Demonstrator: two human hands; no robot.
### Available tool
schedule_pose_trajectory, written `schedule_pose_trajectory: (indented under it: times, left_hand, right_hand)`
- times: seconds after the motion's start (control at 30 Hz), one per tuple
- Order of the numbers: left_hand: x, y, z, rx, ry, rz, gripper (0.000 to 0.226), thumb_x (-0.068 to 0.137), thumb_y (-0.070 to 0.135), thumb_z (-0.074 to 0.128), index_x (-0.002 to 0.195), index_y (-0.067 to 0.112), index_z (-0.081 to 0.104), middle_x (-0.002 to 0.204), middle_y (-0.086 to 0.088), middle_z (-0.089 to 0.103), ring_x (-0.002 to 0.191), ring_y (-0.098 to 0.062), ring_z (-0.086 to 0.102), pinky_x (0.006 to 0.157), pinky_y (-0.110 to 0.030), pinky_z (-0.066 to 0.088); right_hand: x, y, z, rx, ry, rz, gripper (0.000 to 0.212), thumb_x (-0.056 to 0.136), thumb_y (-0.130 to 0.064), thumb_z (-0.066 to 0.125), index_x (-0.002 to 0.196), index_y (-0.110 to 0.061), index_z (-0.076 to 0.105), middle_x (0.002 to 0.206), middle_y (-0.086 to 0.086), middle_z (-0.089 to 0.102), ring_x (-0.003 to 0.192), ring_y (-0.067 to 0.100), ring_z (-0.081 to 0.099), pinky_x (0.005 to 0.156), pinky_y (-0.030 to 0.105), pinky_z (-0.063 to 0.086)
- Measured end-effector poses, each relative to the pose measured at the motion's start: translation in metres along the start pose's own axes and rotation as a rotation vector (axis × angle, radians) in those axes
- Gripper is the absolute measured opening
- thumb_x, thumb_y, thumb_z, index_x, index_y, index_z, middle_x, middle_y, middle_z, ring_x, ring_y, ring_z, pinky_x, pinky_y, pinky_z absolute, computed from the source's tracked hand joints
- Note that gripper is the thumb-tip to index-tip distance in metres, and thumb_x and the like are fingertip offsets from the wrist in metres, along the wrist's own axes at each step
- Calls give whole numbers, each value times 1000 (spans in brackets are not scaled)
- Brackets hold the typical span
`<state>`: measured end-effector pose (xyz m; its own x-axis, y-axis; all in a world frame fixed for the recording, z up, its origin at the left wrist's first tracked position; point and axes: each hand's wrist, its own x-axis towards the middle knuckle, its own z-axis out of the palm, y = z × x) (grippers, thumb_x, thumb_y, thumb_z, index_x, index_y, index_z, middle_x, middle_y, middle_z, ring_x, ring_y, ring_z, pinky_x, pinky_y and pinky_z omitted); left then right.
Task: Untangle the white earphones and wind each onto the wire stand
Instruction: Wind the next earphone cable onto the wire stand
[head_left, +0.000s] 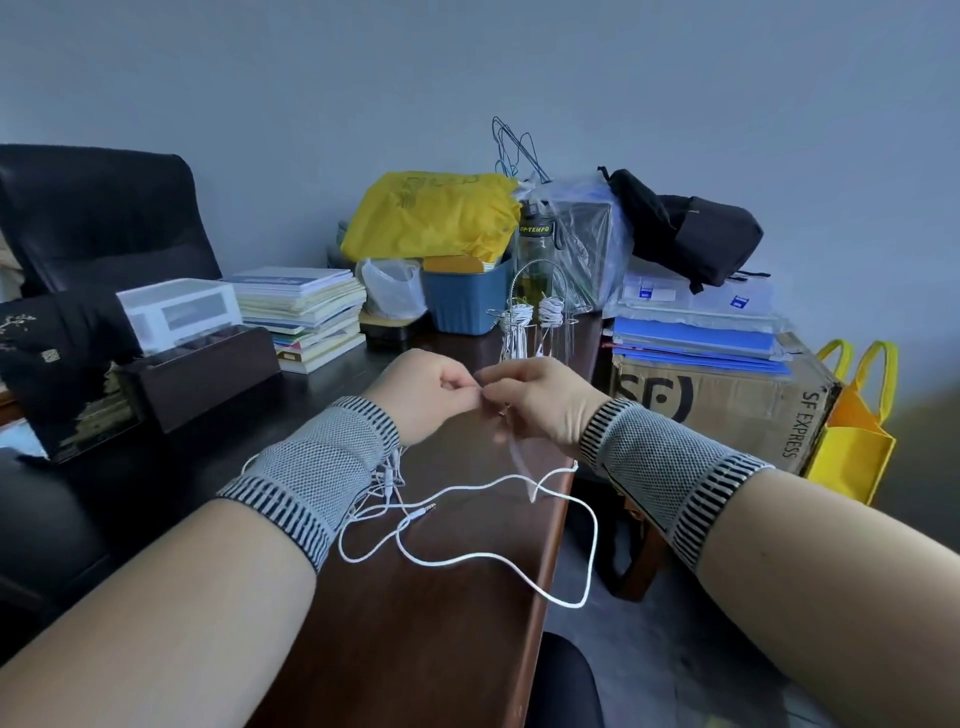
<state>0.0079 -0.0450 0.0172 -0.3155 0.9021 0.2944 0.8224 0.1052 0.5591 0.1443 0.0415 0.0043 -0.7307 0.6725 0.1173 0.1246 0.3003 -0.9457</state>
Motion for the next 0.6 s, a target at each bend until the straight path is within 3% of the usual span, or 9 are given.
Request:
schedule_pose_trajectory:
  times: [0.1, 0.17, 0.27, 0.37, 0.43, 0.47, 0.5, 0.6]
  left_hand:
    - [-2, -7, -1, 19, -30, -45, 19, 83, 31, 74, 65, 30, 68, 57, 12, 59, 51, 0, 49, 53, -15, 38]
    - [-3, -17, -8, 87, -36, -92, 15, 82, 33, 74, 69, 28, 70, 66, 11, 65, 57, -1, 55, 56, -18, 42]
    - [-3, -32, -28, 187, 0, -183, 10, 83, 35, 71, 78, 27, 71, 76, 9, 67, 60, -3, 58, 57, -21, 43]
    - [3, -38, -59, 268, 295, -232, 12, 88, 36, 65, 88, 25, 70, 87, 2, 67, 76, -18, 60, 69, -28, 46]
    - [6, -37, -75, 312, 521, -223, 14, 90, 36, 62, 92, 25, 71, 89, 0, 65, 82, -24, 59, 75, -32, 47]
    - [8, -38, -79, 338, 552, -212, 16, 91, 35, 61, 92, 23, 72, 91, -2, 65, 86, -26, 60, 77, -34, 47]
    - [9, -39, -78, 382, 496, -217, 17, 91, 33, 60, 89, 21, 72, 92, -2, 65, 86, -28, 60, 76, -34, 47]
    - [6, -45, -56, 518, 104, -283, 27, 92, 32, 59, 86, 10, 74, 82, -7, 69, 75, -25, 62, 68, -32, 50]
  right_hand:
    - [-3, 3, -13, -235, 72, 0, 14, 89, -20, 65, 80, -12, 71, 52, -2, 47, 41, 9, 39, 39, 20, 34]
    - [-4, 5, -28, -295, 199, 21, 17, 91, -22, 63, 83, -9, 71, 52, -4, 51, 35, 3, 37, 36, 16, 32]
    - [-1, 7, -51, -286, 449, 58, 22, 97, -19, 52, 87, -6, 67, 61, 2, 55, 45, 9, 41, 39, 20, 35]
    - [5, 9, -65, -346, 688, 35, 26, 97, -18, 46, 79, -8, 62, 60, 2, 53, 56, 19, 50, 50, 27, 41]
    - [7, 8, -64, -348, 723, 20, 24, 97, -19, 45, 80, -10, 60, 59, 0, 52, 53, 16, 48, 48, 25, 35]
    - [8, 9, -61, -346, 706, 13, 24, 98, -19, 45, 82, -10, 60, 59, -1, 52, 51, 14, 46, 47, 24, 32]
    - [9, 10, -59, -347, 683, 15, 24, 98, -19, 45, 82, -10, 60, 59, -1, 52, 50, 12, 44, 46, 24, 31]
    - [8, 13, -52, -381, 605, 36, 27, 95, -16, 45, 73, -8, 57, 57, 1, 48, 50, 13, 42, 46, 23, 30]
